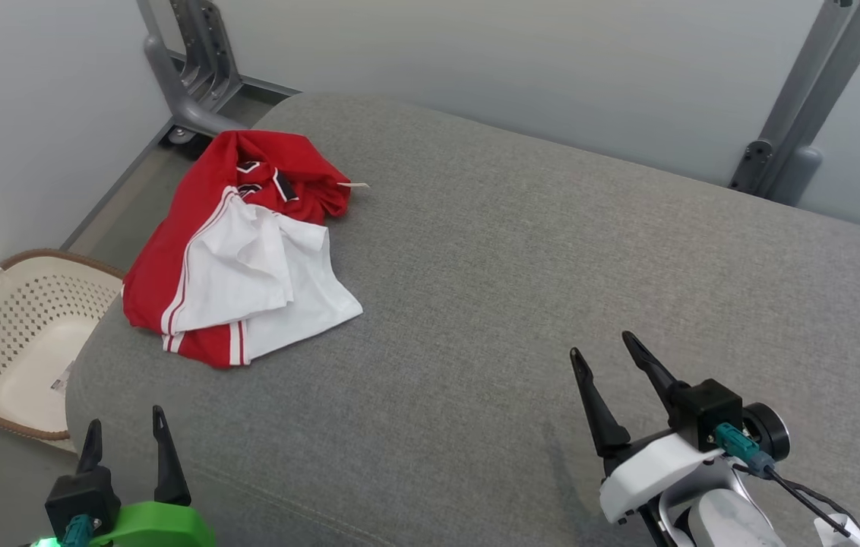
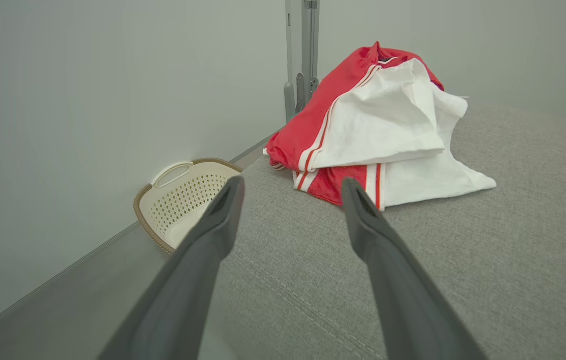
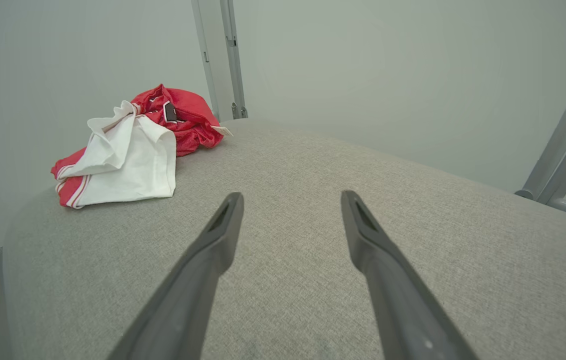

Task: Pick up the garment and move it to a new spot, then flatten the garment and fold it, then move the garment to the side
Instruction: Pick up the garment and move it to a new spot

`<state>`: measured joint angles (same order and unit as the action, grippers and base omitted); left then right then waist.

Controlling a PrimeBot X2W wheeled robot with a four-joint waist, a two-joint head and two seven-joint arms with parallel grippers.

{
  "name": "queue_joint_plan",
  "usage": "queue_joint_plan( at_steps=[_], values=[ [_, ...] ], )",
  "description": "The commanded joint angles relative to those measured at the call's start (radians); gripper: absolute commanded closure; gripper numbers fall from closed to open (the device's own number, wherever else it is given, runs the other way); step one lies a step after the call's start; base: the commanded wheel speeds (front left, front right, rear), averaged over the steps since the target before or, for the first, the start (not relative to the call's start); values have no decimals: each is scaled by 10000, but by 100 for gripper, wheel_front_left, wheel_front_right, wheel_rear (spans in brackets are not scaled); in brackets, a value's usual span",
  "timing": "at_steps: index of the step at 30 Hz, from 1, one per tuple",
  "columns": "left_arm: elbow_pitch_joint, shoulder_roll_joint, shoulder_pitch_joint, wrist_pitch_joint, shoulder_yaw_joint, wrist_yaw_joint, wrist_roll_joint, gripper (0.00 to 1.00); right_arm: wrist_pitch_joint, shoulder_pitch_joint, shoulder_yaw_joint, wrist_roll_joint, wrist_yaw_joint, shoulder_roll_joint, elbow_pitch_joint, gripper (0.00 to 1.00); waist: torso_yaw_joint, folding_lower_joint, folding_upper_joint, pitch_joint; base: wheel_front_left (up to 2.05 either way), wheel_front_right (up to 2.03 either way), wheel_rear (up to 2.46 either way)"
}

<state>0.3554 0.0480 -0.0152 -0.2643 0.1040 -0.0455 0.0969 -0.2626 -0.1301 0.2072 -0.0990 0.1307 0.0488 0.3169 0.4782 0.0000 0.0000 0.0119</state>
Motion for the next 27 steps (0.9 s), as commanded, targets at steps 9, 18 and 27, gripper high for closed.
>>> queue_joint_plan(
  at_steps=[9, 18, 27],
  values=[
    [247, 43, -602, -3, -81, -7, 907, 0, -34, -497, 138, 186, 1, 172, 47, 0, -284, 0, 0, 828, 0, 0, 0],
    [1330, 44, -2454, 0, 413, 457, 848, 0, -34, -1046, 421, 191, 1, 871, -167, 0, -929, 0, 0, 2110, 0, 0, 0],
    [2988, 531, -4472, 1, 780, 920, 254, 0, -34, -1596, 720, 33, 1, 1384, -291, 0, -1620, 0, 0, 3165, 0, 0, 0]
  ],
)
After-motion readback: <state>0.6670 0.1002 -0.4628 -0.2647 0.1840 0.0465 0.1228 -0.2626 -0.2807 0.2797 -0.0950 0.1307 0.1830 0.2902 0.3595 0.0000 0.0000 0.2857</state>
